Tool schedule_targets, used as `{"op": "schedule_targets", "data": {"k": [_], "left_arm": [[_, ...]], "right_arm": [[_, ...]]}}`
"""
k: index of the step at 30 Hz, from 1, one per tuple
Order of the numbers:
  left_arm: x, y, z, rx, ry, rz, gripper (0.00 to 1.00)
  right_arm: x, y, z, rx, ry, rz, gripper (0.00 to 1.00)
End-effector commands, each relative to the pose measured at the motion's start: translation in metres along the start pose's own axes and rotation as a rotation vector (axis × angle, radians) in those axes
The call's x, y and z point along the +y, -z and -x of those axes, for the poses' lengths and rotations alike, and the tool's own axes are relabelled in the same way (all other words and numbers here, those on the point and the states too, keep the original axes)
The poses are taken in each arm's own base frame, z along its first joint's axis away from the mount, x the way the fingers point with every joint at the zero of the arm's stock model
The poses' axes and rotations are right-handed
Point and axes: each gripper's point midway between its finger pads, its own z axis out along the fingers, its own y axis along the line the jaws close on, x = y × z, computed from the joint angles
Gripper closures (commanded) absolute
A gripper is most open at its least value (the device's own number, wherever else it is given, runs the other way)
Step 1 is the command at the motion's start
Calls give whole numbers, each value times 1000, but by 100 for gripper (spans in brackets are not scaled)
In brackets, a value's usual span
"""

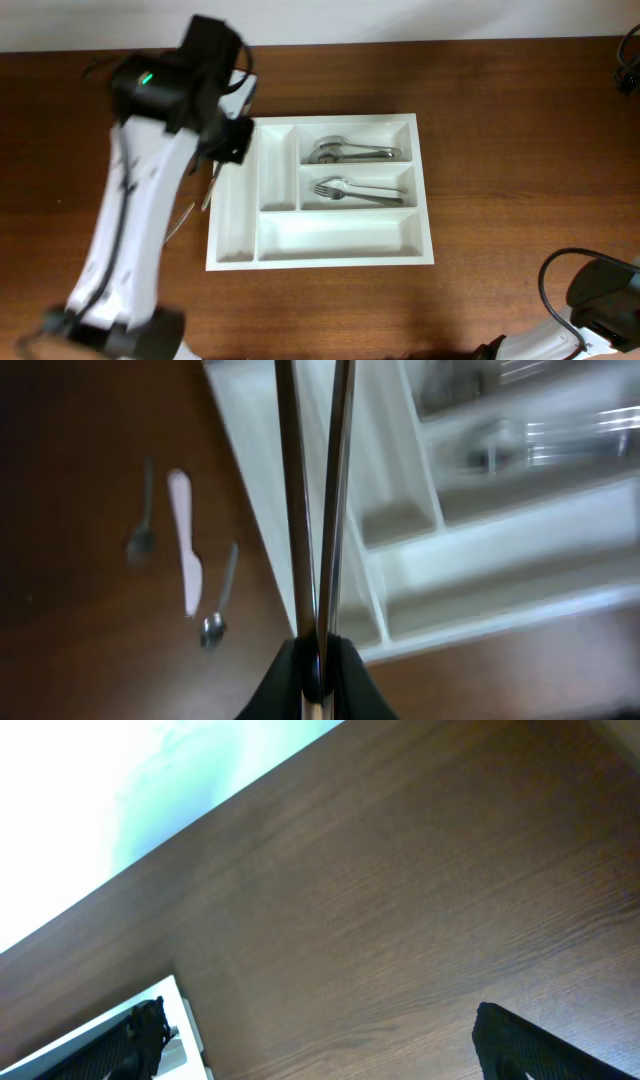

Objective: Pack container
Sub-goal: 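Lift the tongs and lower them into the narrow left compartment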

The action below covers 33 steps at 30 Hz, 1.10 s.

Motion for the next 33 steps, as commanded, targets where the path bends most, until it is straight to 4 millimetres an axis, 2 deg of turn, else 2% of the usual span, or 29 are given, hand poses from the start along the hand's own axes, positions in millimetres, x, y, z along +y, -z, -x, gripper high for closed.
{"op": "schedule_targets", "data": {"k": [1, 4, 9, 11, 15, 22, 29, 33], "left_arm": [[9, -39, -8, 26, 109, 39, 96], [13, -78, -8, 37, 199, 44, 95], [21, -144, -25, 81, 290, -7, 96], [24, -159, -28, 78, 315, -31, 96], [30, -178, -29, 48, 309, -63, 96], [31, -191, -22, 13, 289, -62, 96], [24, -225, -38, 116, 288, -80, 96], [19, -235, -44, 153, 289, -102, 95]], "right_arm": [[1, -2, -1, 6, -11, 11, 1], [1, -2, -1, 5, -11, 11, 1], [1, -2, -1, 6, -11, 11, 1], [1, -2, -1, 6, -11, 11, 1], [0, -2, -1, 6, -11, 11, 1], [1, -2, -1, 6, -11, 11, 1], [1, -2, -1, 6, -11, 11, 1], [1, -2, -1, 5, -11, 11, 1]]}}
